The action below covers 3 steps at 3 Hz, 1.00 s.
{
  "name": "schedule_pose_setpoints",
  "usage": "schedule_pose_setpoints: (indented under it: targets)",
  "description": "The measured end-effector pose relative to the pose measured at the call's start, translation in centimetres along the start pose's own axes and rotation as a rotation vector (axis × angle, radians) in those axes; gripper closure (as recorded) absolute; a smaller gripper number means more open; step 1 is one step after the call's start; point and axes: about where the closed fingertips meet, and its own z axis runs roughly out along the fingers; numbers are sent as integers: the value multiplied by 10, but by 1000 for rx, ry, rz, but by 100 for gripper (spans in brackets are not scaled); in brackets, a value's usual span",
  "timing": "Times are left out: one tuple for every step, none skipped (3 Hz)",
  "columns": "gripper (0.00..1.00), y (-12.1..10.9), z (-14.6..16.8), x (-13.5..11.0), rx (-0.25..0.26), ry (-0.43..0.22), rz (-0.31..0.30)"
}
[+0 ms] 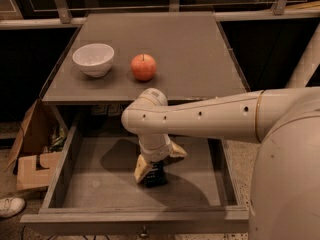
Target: Pick rxbar blueberry from top drawer and place on counter
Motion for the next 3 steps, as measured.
schedule_pose_setpoints:
  targets:
    - [19,0,0,0,0,0,1]
    - [42,0,0,0,0,0,1]
    - [65,0,0,0,0,0,1]
